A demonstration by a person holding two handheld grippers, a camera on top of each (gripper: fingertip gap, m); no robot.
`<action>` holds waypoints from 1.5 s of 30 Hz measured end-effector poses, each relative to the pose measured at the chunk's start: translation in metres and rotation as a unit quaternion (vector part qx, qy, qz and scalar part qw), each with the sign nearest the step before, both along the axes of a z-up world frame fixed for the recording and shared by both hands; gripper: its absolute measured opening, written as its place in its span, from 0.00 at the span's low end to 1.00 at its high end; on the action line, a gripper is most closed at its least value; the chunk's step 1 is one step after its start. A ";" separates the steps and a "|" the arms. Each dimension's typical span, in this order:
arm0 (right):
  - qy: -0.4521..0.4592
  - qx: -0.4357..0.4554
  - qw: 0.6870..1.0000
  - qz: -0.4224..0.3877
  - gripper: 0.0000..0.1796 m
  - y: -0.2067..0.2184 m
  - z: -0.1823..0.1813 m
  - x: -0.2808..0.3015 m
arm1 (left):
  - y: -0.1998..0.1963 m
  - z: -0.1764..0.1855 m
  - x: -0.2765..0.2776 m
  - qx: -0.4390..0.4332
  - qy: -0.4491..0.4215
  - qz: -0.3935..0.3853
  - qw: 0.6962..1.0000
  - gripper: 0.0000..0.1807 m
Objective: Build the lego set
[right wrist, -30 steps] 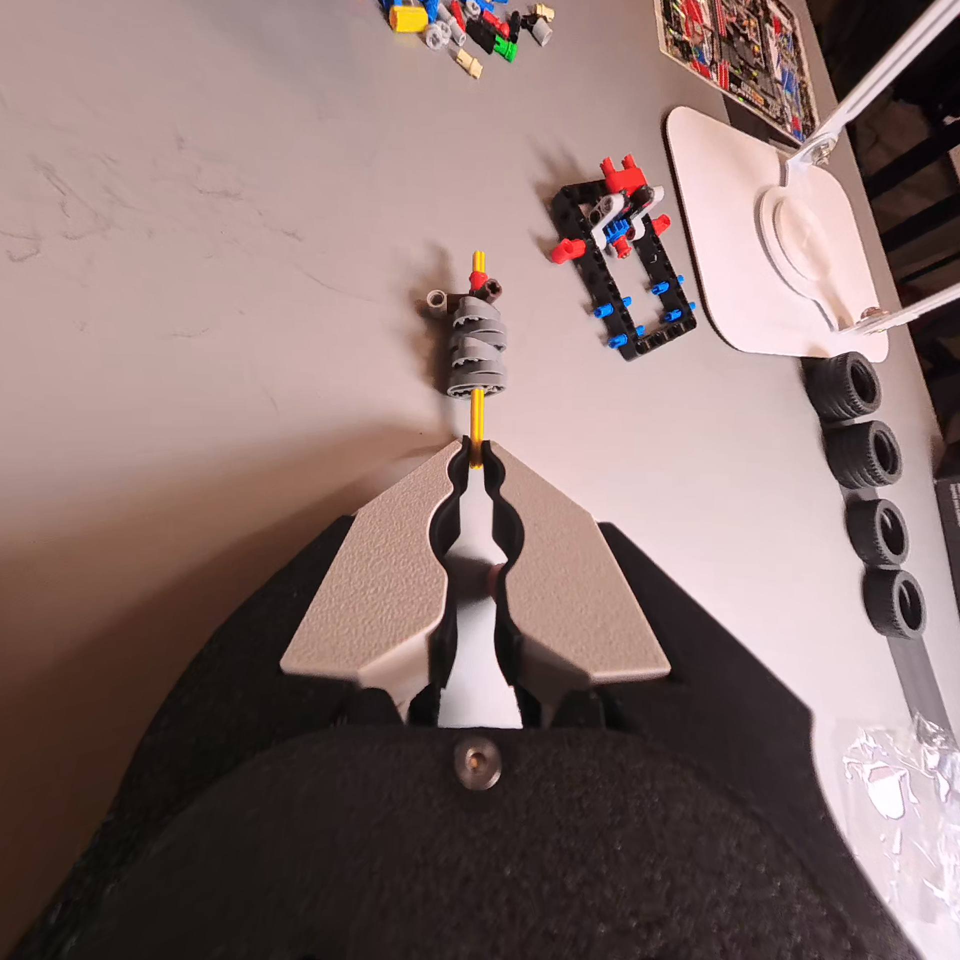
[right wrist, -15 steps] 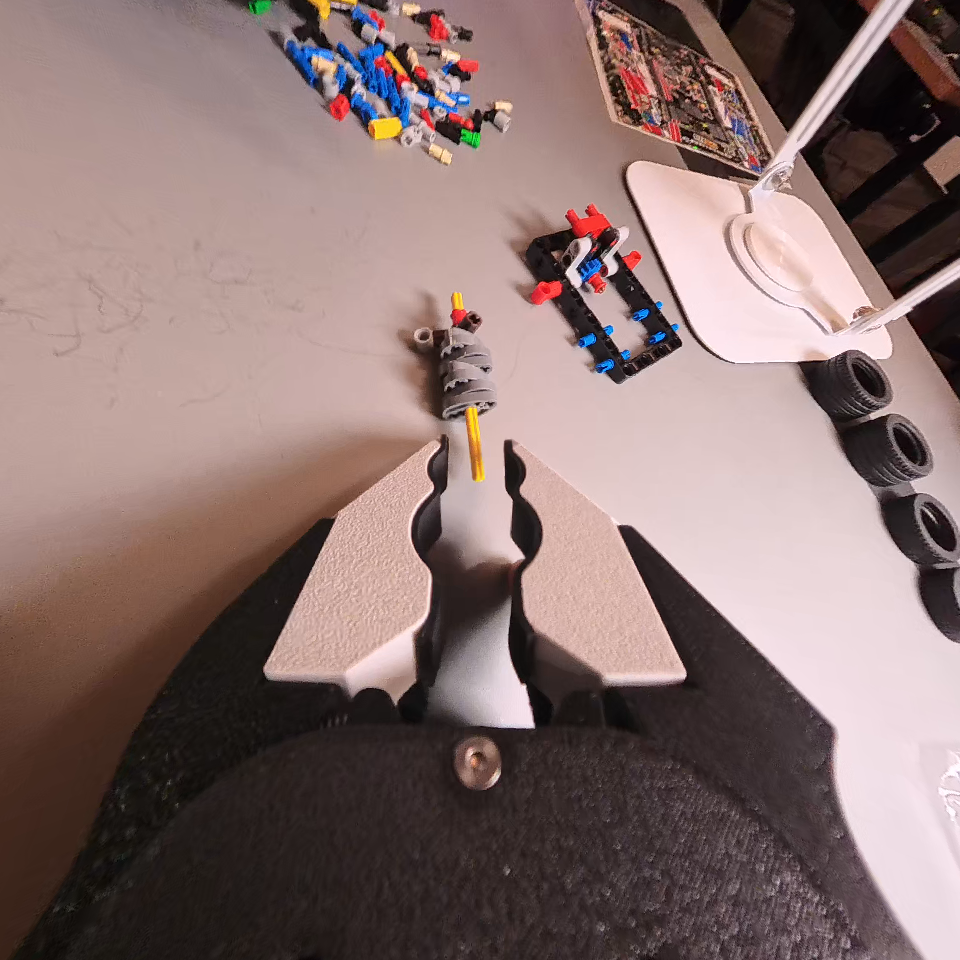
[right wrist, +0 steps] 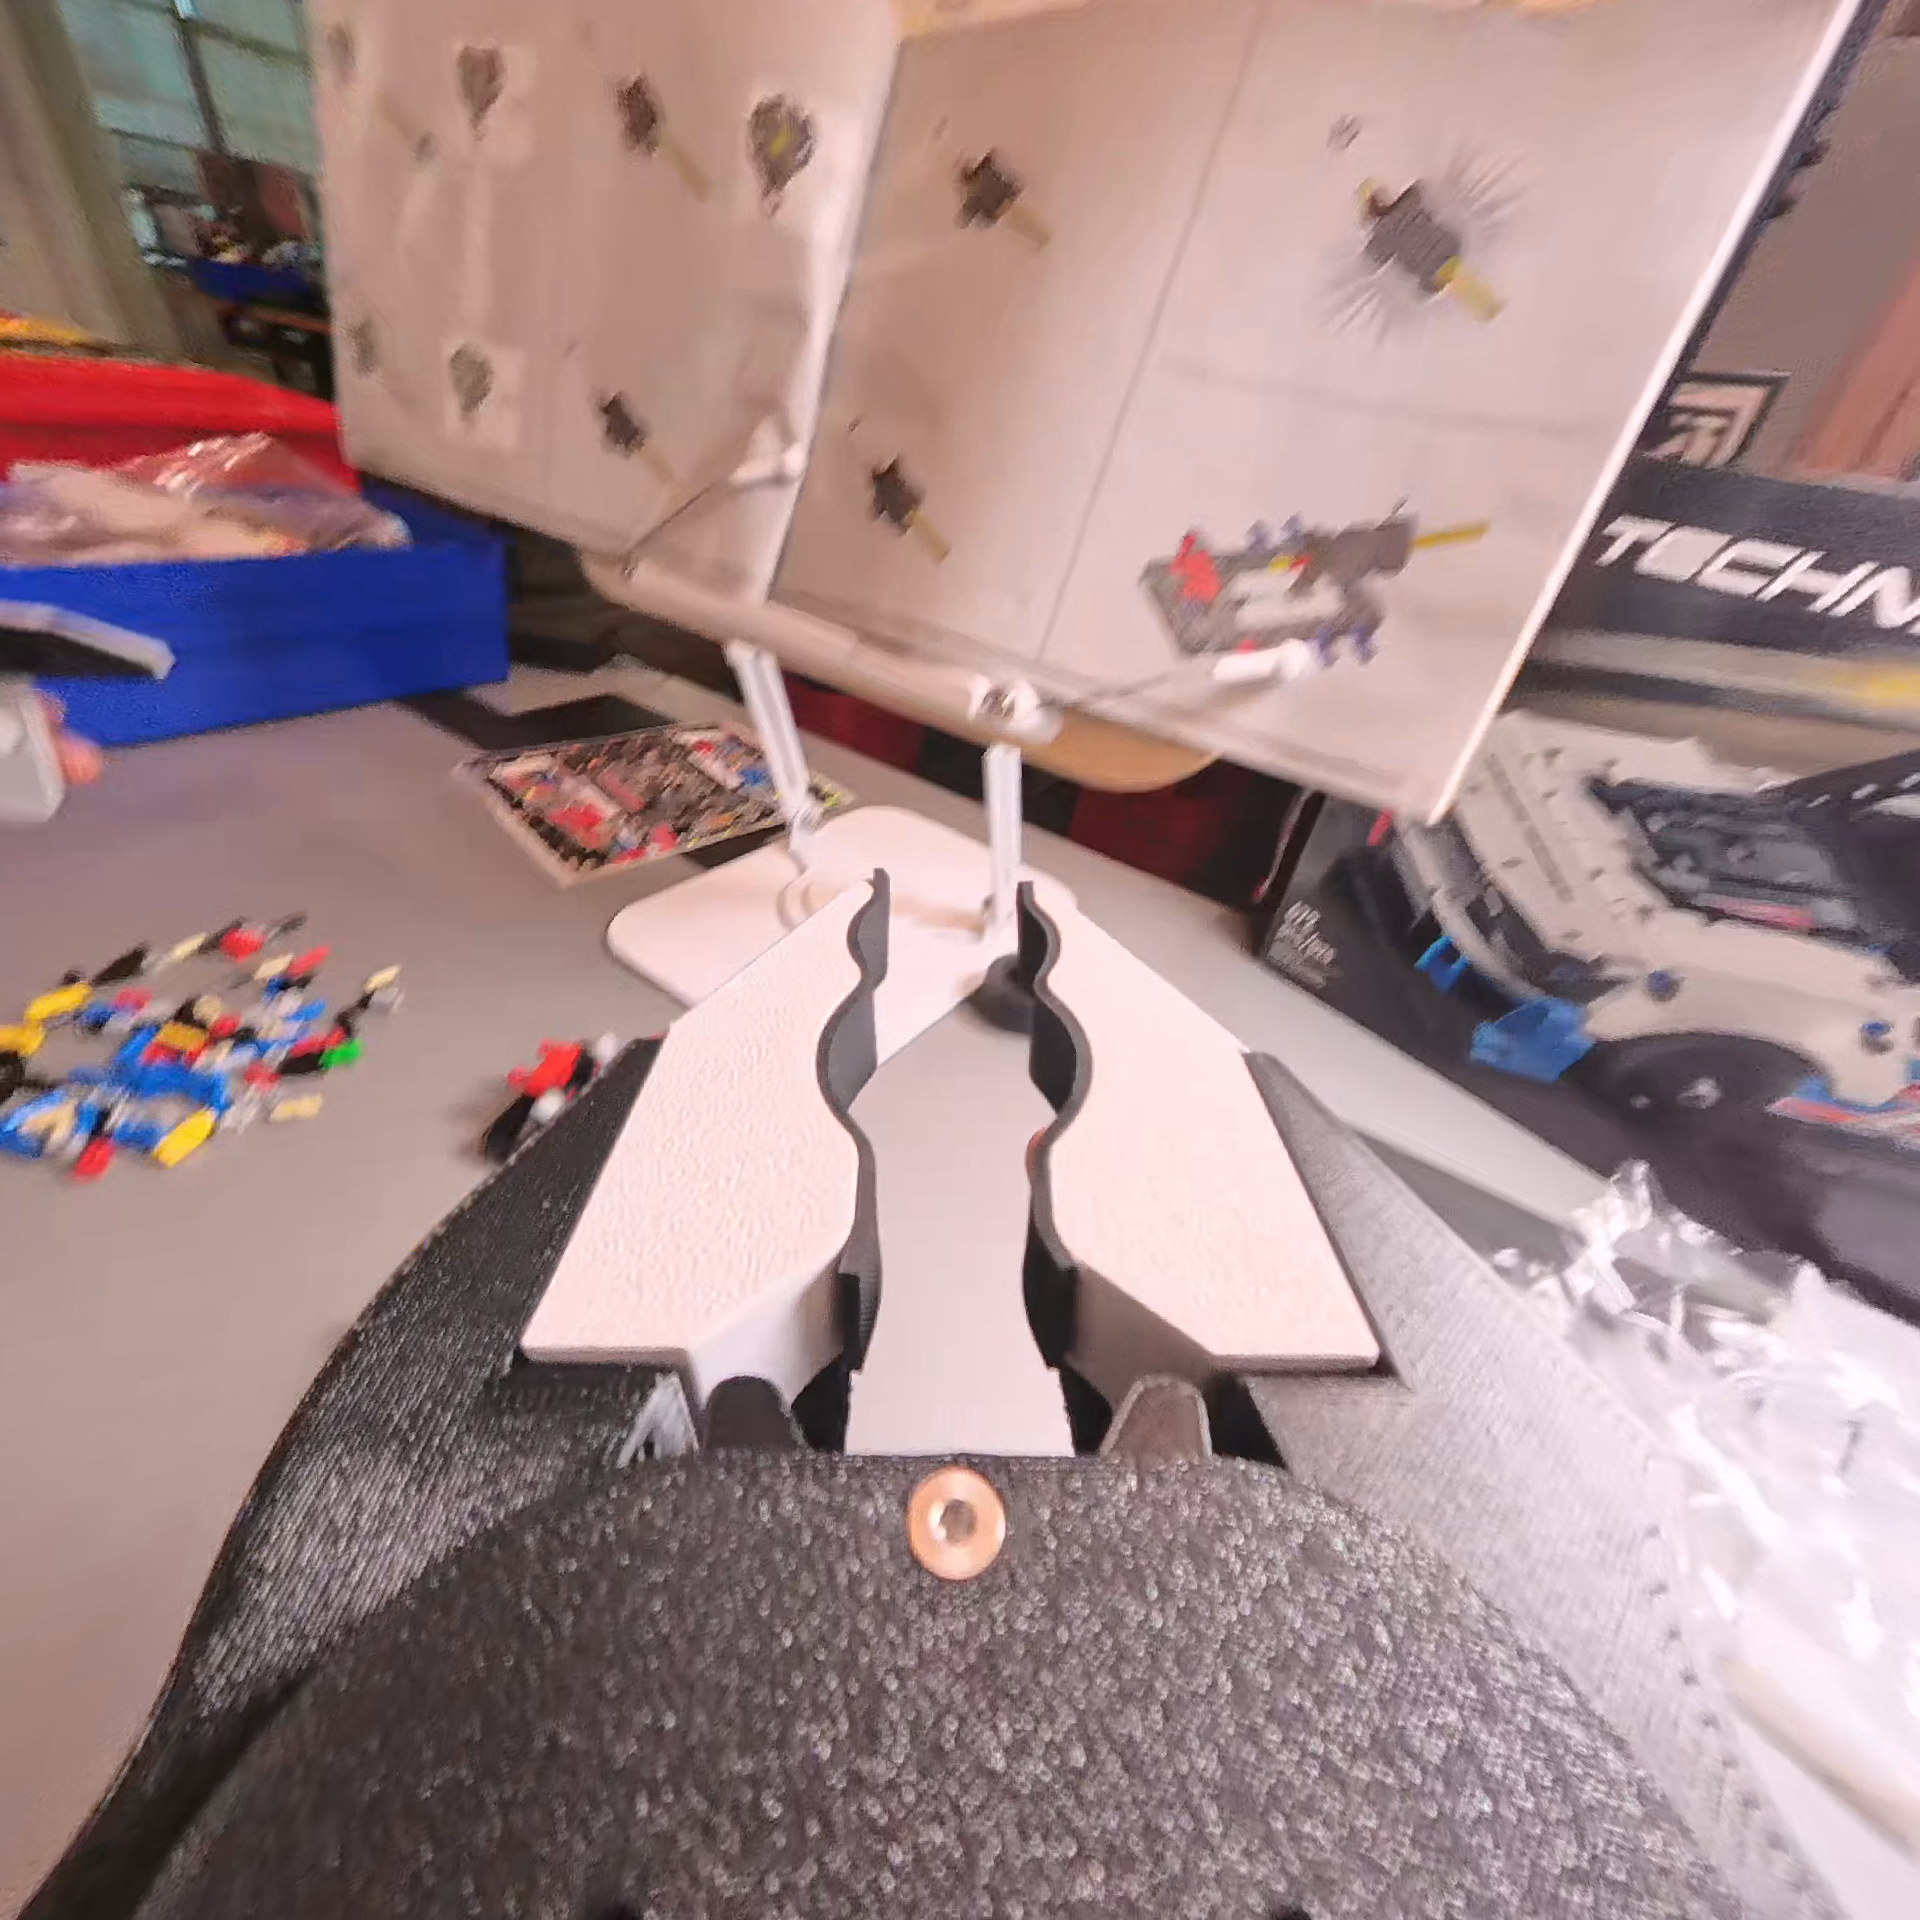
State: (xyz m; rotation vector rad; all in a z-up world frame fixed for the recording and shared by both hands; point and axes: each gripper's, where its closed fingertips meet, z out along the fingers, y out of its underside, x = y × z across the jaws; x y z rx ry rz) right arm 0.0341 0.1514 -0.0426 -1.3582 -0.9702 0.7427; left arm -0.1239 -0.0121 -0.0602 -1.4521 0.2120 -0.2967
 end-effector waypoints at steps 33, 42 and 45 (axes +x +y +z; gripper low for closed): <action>0.052 0.041 0.995 -0.072 0.00 0.133 0.056 -0.068 | -0.003 -0.036 -0.023 -0.034 0.025 0.030 0.999 0.20; 0.032 0.028 0.995 -0.087 0.00 0.140 0.042 -0.068 | -0.007 -0.027 -0.024 -0.025 0.031 0.042 0.998 0.19; 0.024 0.029 0.996 -0.079 0.00 0.137 0.040 -0.072 | -0.006 -0.030 -0.023 -0.031 0.028 0.038 0.998 0.18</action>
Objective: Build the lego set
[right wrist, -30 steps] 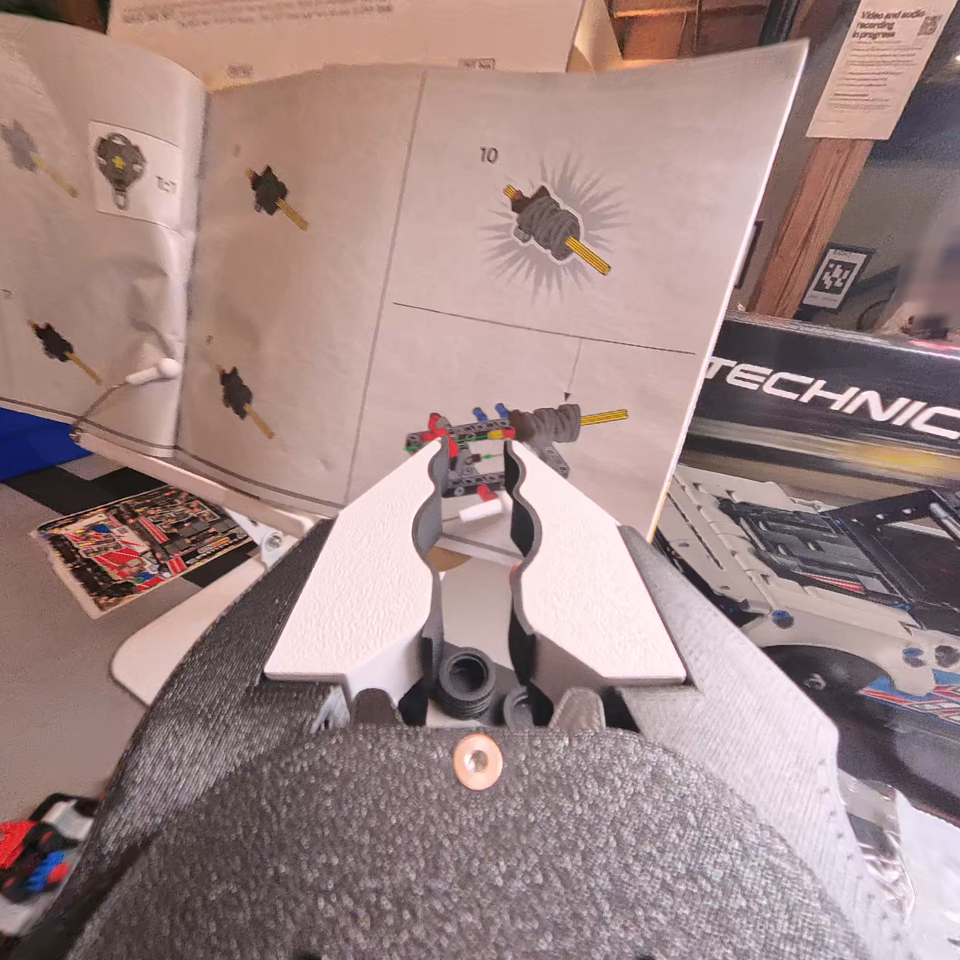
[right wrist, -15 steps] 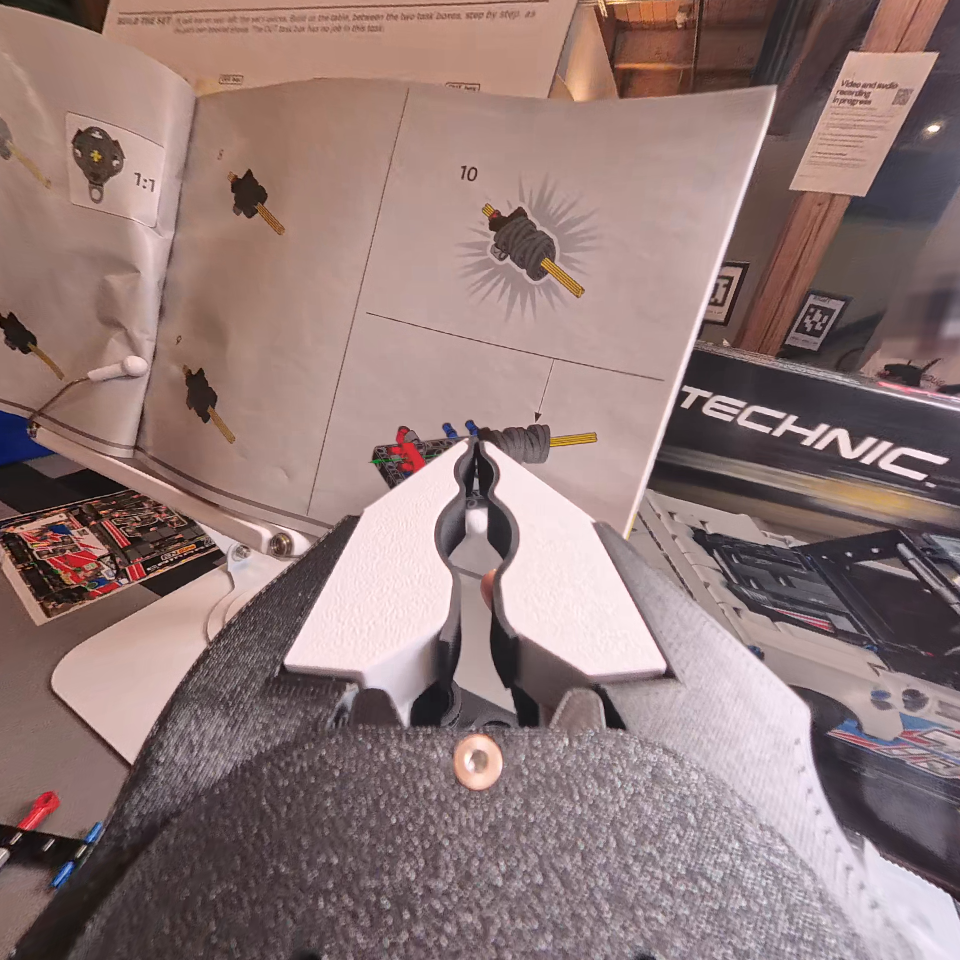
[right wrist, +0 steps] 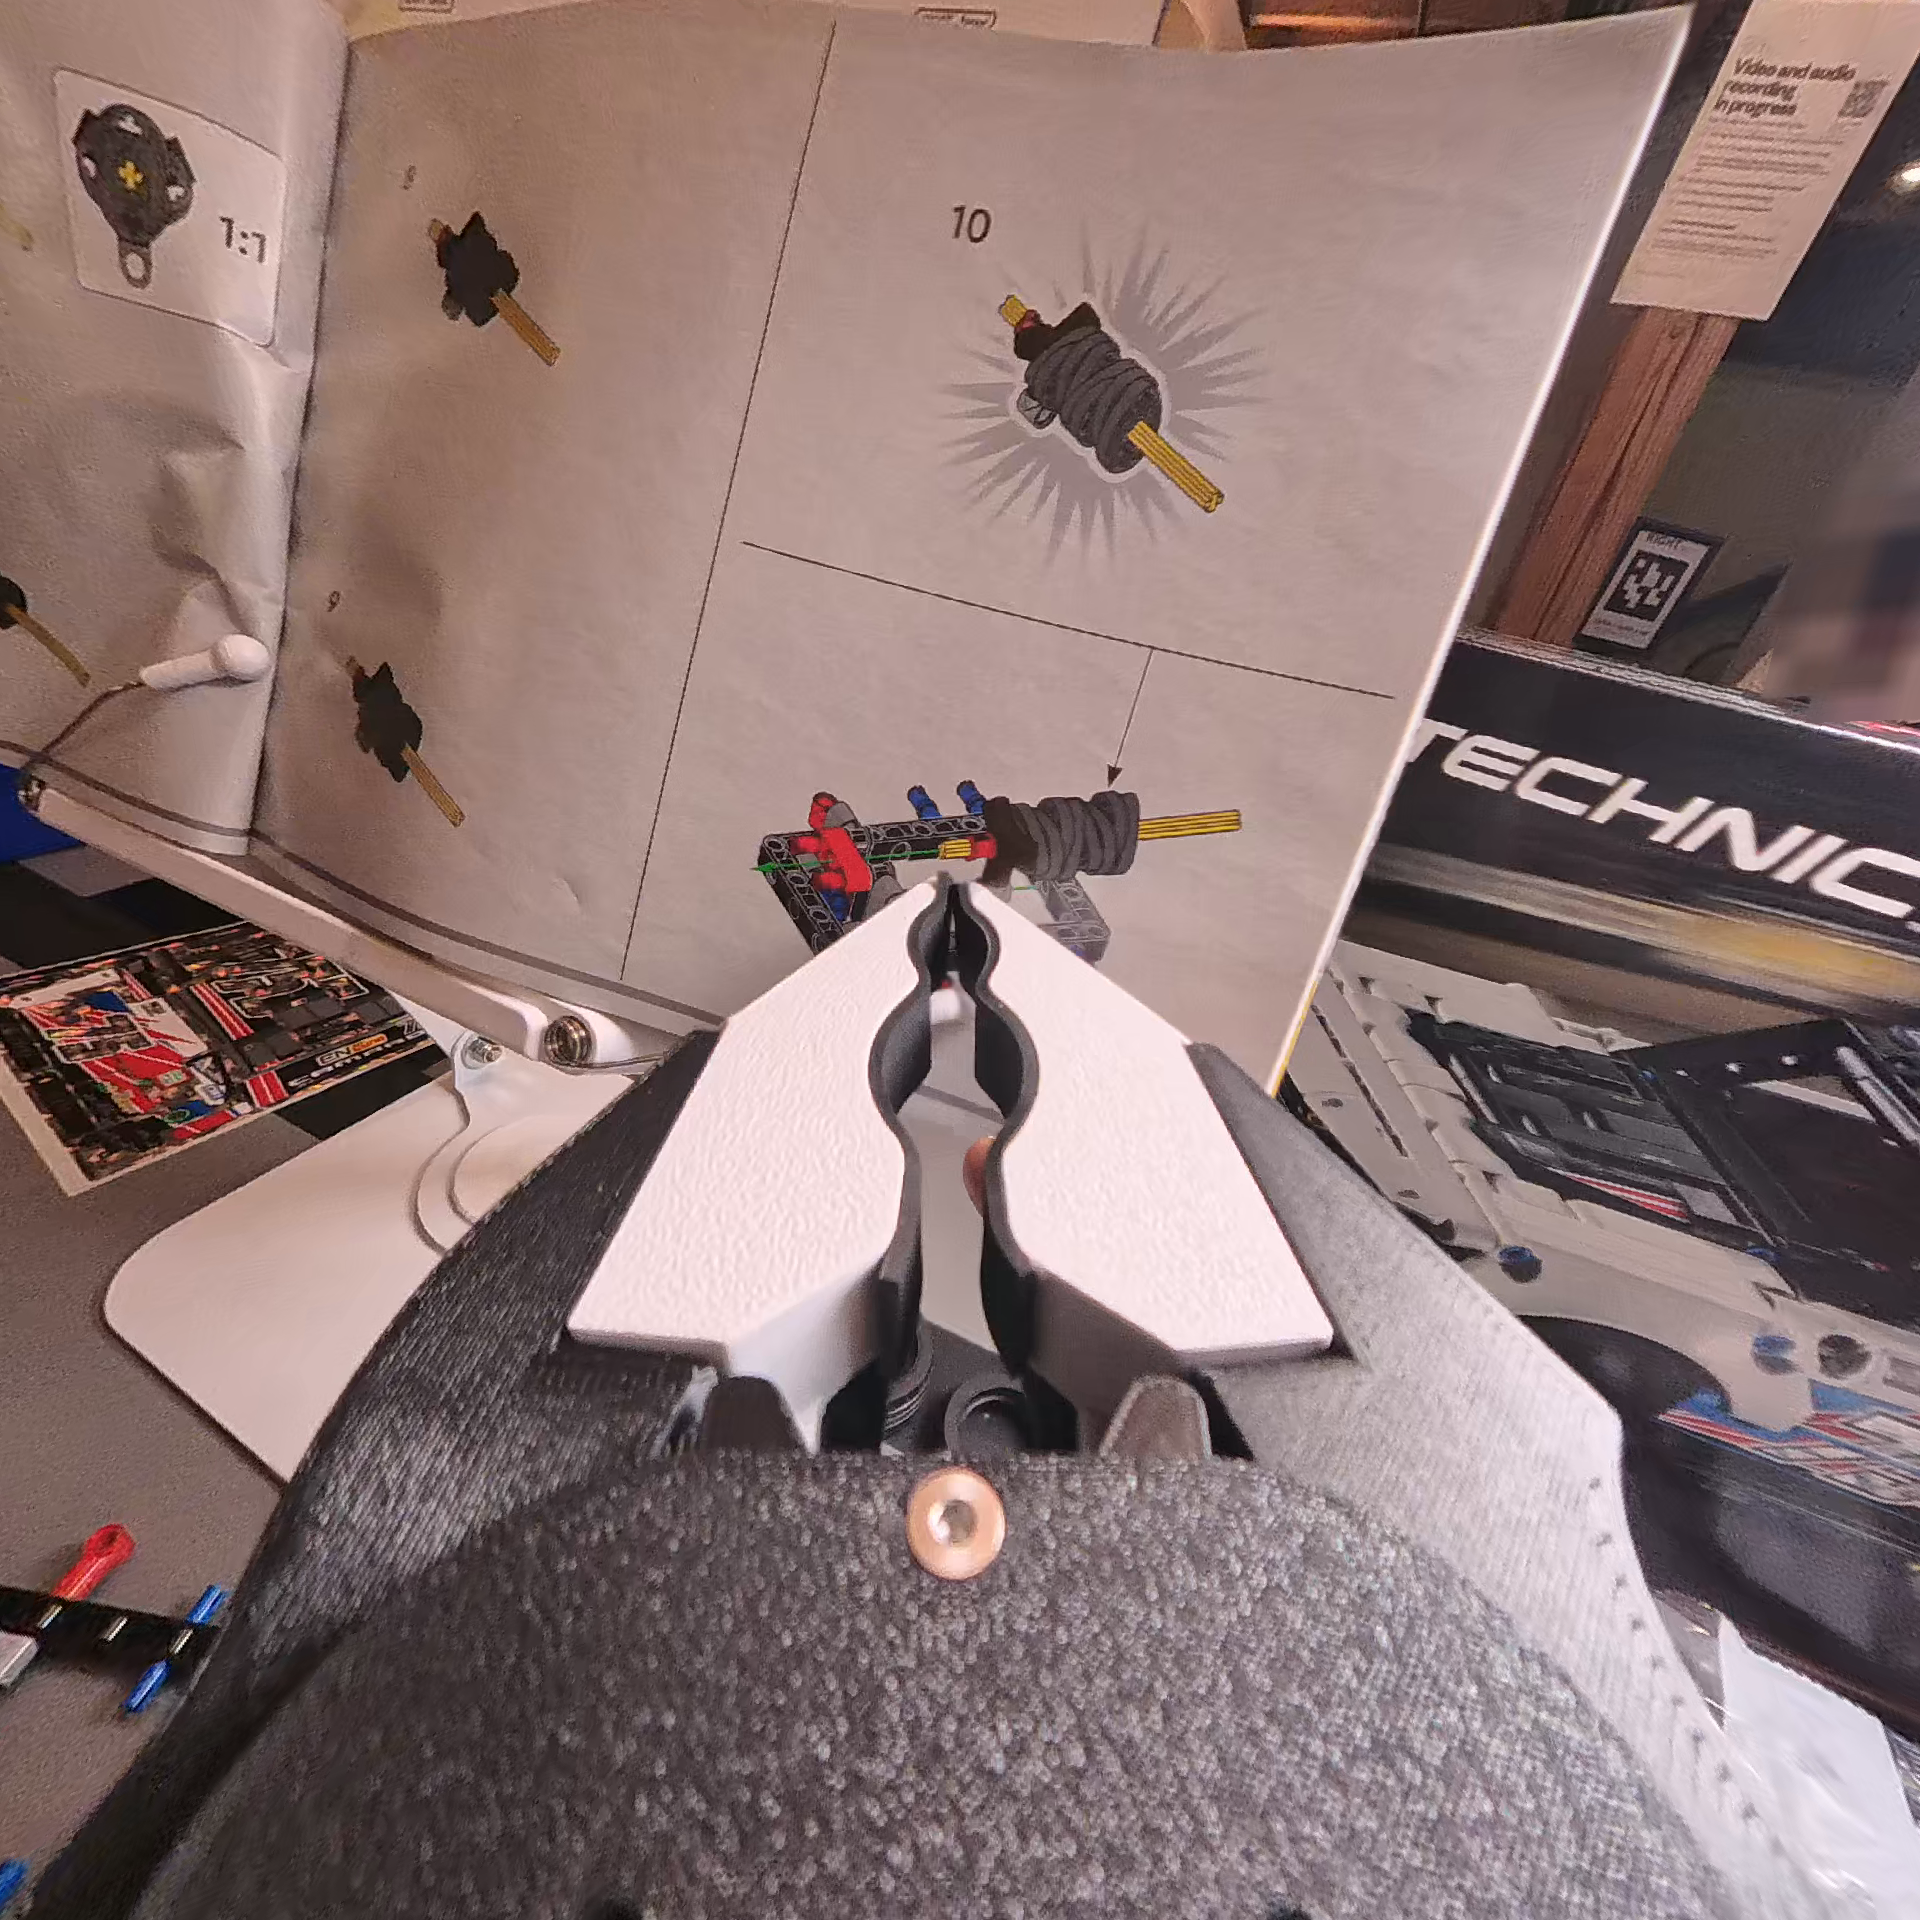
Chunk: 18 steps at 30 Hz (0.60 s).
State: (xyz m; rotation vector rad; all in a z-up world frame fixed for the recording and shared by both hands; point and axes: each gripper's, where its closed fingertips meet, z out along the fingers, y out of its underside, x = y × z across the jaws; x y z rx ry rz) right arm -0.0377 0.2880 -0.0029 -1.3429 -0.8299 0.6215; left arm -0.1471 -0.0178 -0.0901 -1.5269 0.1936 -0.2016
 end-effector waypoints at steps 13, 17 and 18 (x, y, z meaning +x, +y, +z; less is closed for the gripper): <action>-0.037 0.025 0.998 0.039 0.00 -0.026 -0.008 -0.027 | -0.001 0.002 0.002 0.002 -0.005 -0.007 1.000 0.18; -0.036 0.022 0.998 0.040 0.00 -0.025 -0.009 -0.025 | -0.001 0.002 0.001 0.001 -0.007 -0.007 1.000 0.18; -0.035 0.022 0.998 0.040 0.00 -0.025 -0.009 -0.025 | -0.001 0.002 0.001 0.000 -0.007 -0.007 1.000 0.18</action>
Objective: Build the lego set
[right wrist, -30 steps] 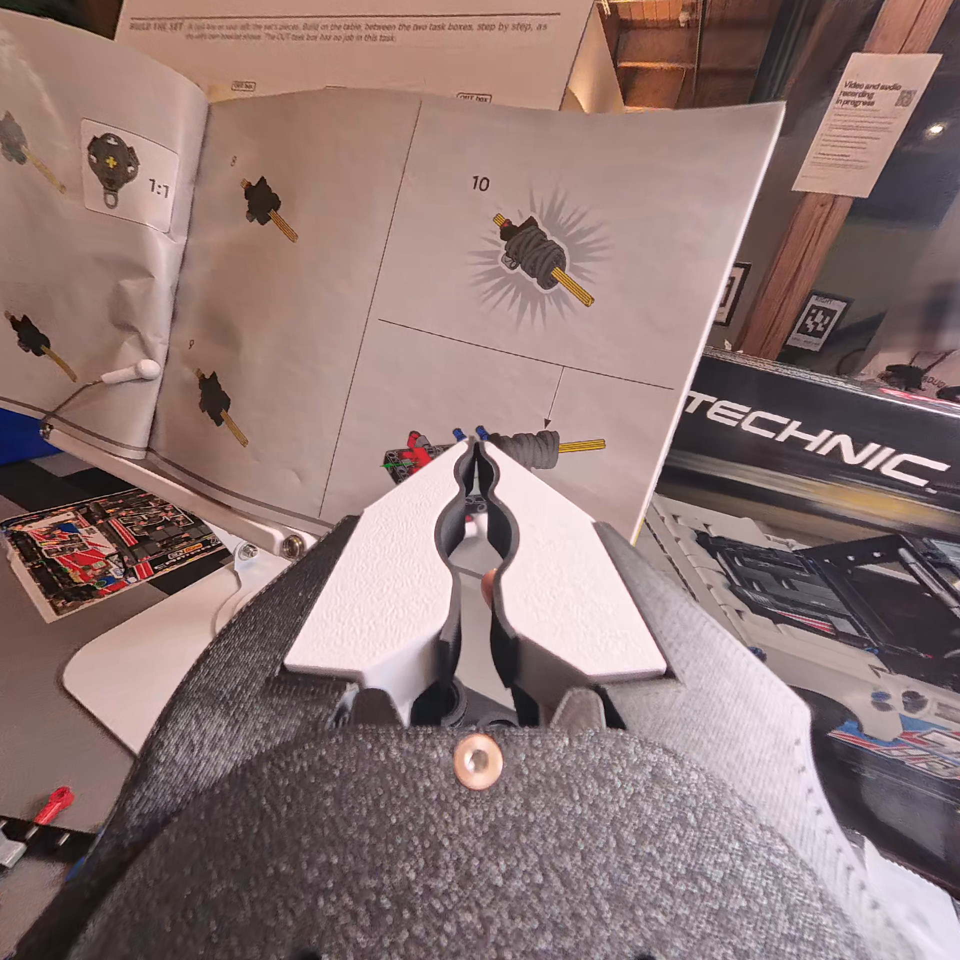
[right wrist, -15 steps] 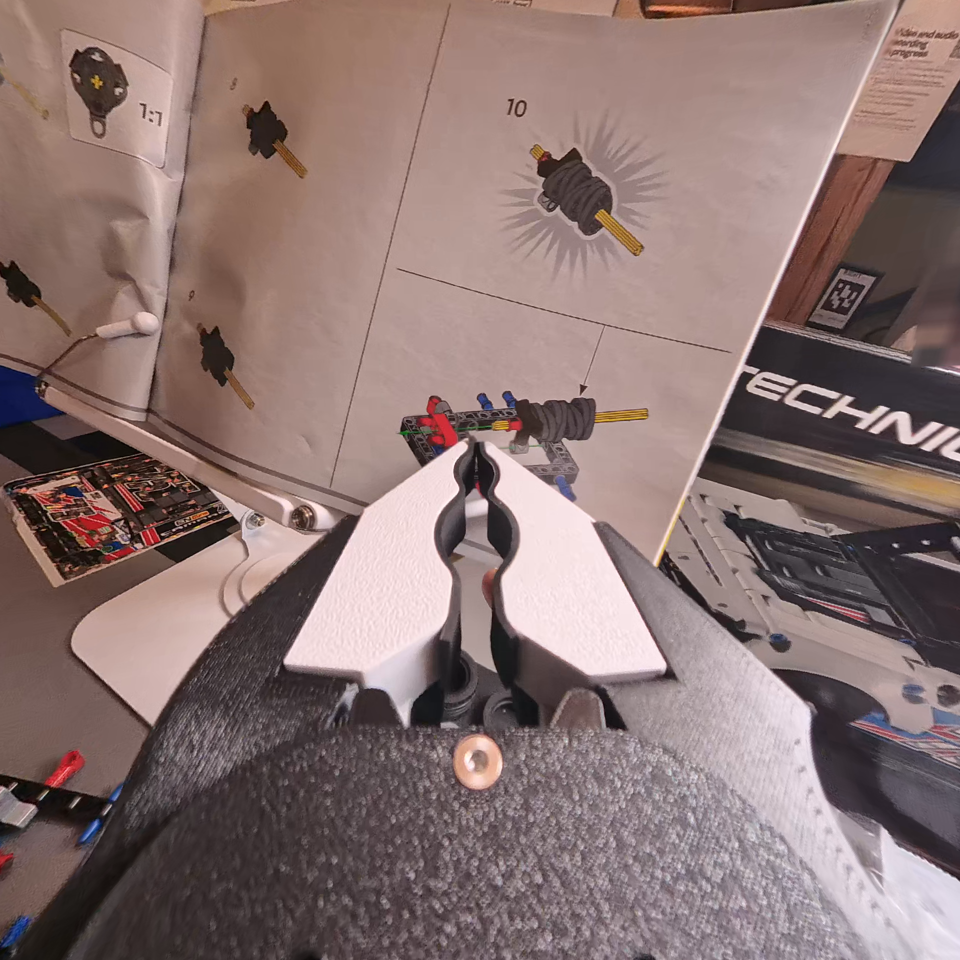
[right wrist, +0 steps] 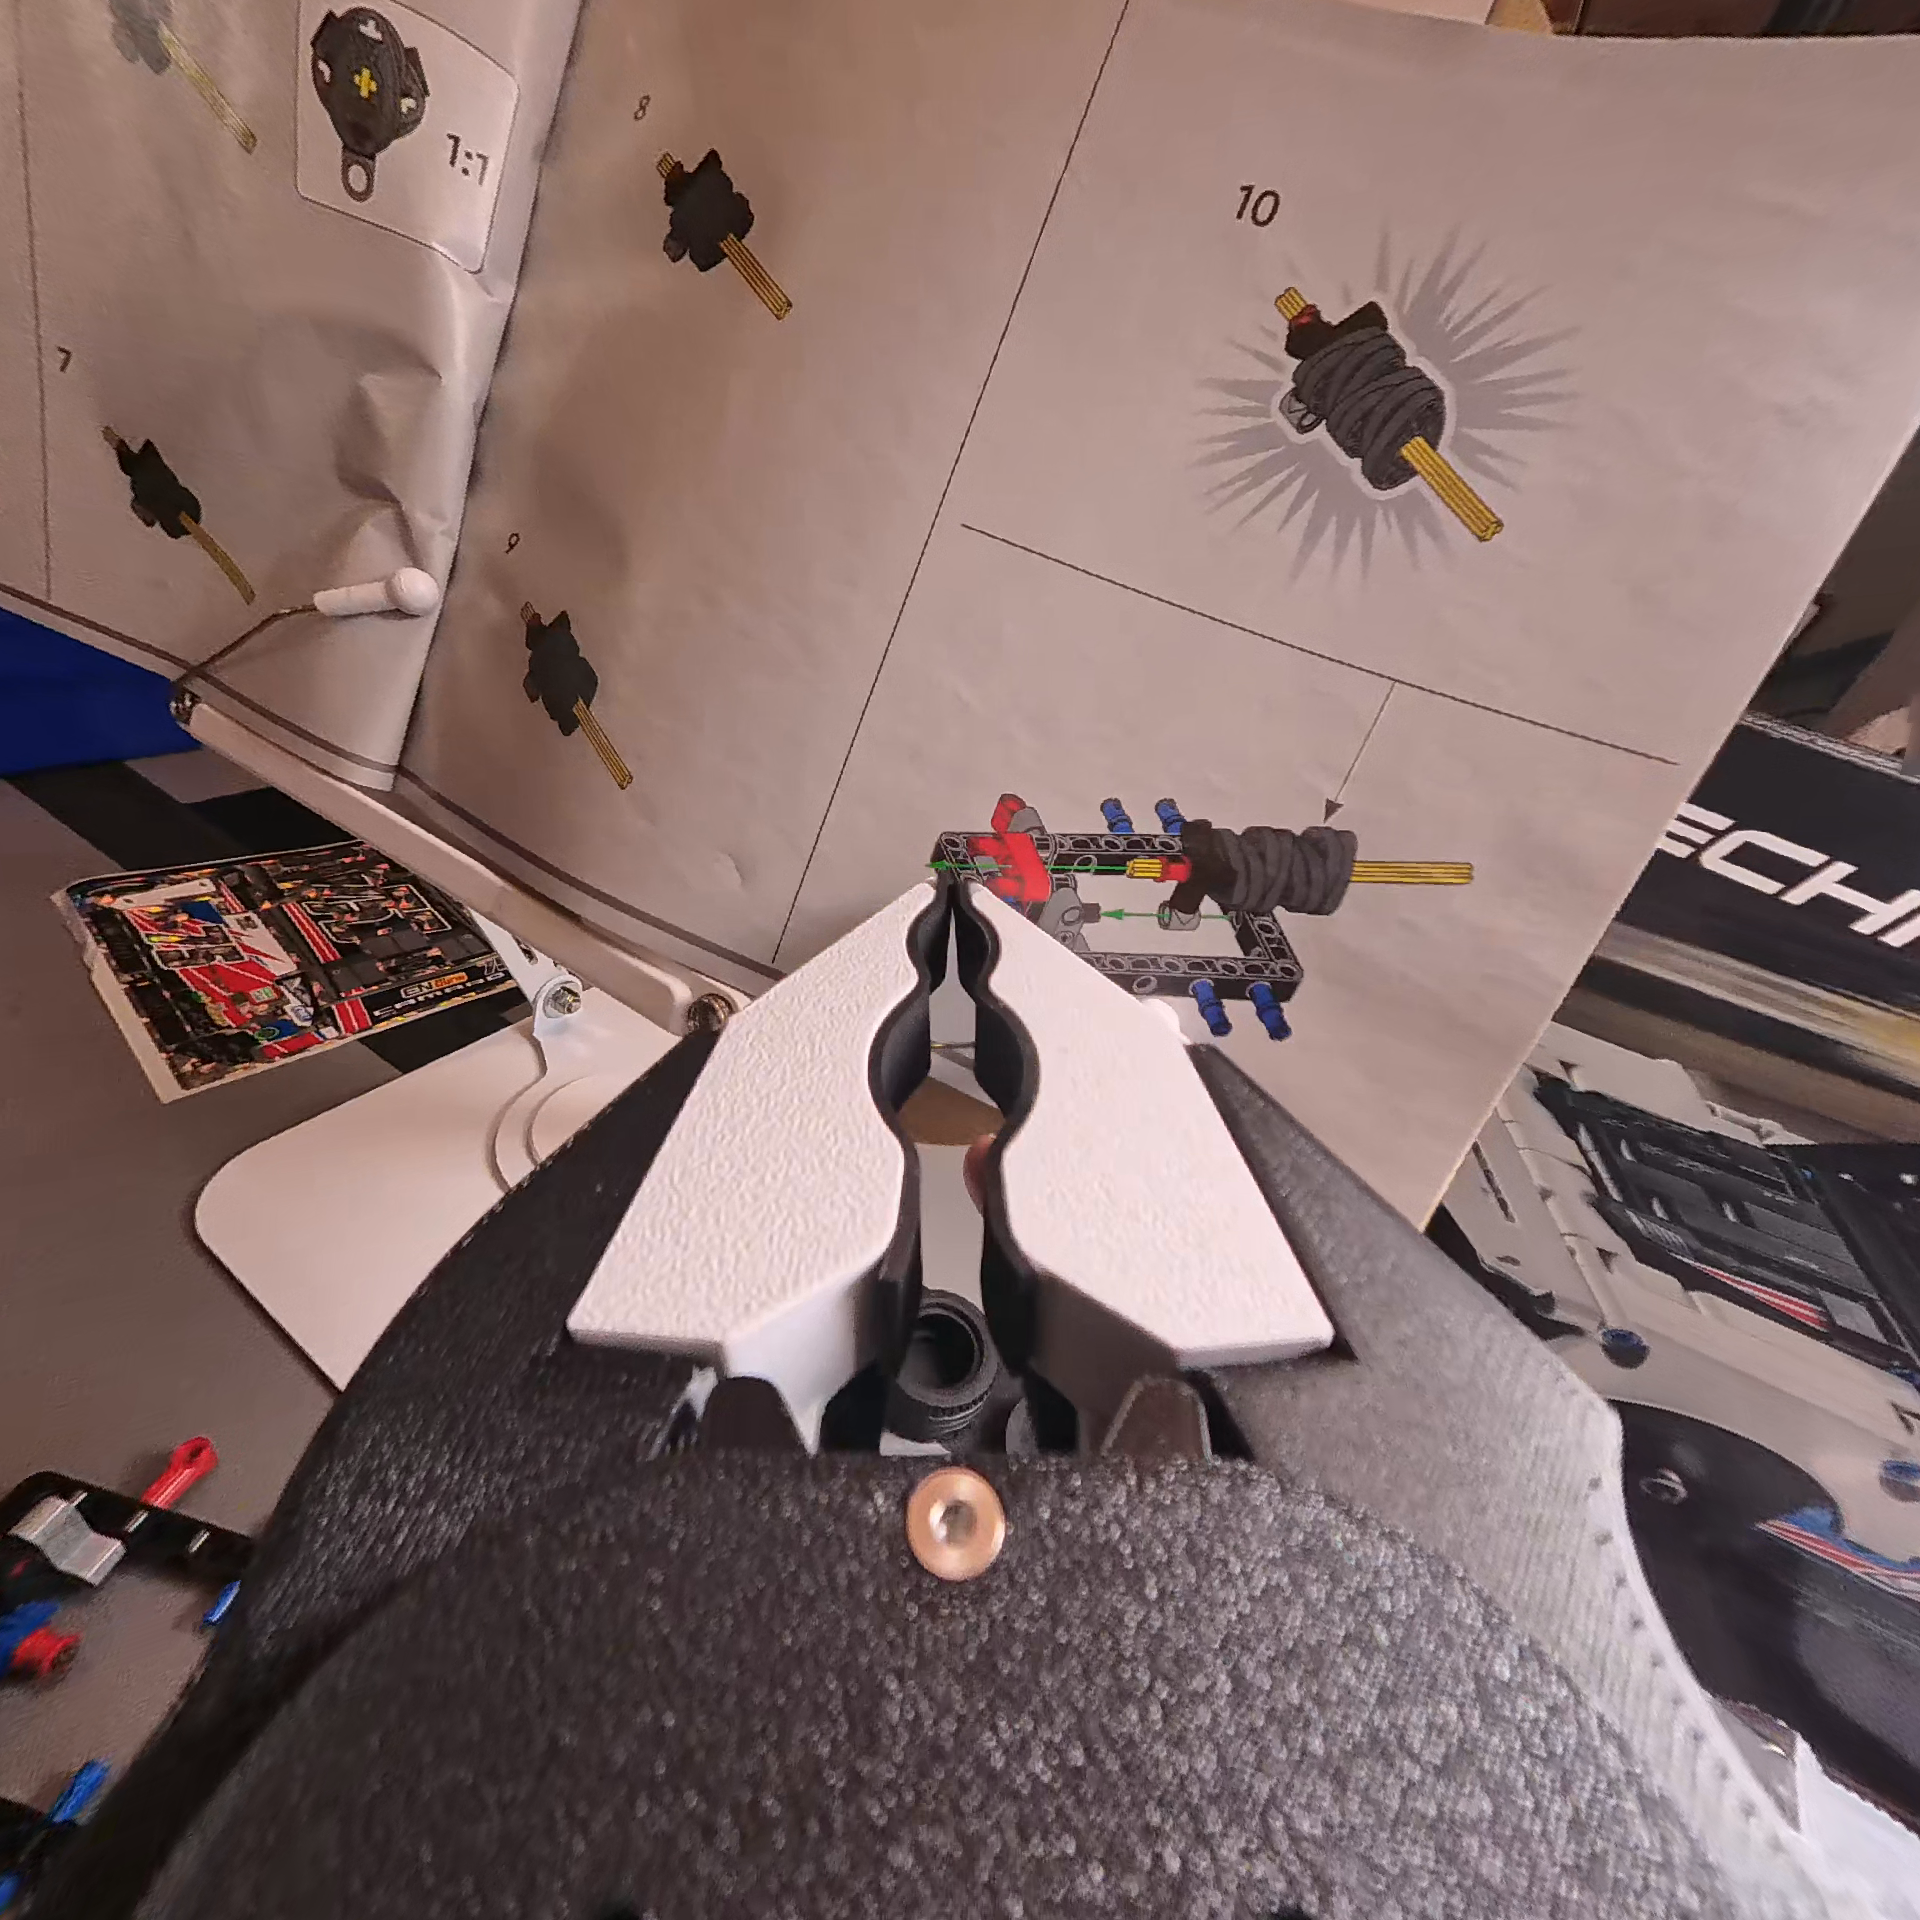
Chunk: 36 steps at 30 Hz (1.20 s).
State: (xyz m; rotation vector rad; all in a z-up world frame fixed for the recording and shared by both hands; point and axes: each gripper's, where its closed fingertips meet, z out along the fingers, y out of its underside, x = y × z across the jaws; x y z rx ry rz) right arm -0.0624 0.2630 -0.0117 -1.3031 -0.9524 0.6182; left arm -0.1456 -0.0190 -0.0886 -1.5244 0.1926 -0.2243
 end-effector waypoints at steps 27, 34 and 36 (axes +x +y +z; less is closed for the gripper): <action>-0.290 -0.107 0.890 0.334 0.07 -0.200 -0.154 0.092 | -0.007 0.001 -0.038 -0.049 -0.006 -0.022 0.999 0.17; -0.345 -0.109 0.870 0.333 0.11 -0.222 -0.191 0.104 | 0.019 -0.055 0.012 -0.188 0.068 -0.124 0.972 0.29; -0.376 -0.085 0.862 0.330 0.11 -0.222 -0.197 0.102 | 0.028 -0.068 0.029 -0.227 0.079 -0.159 0.958 0.30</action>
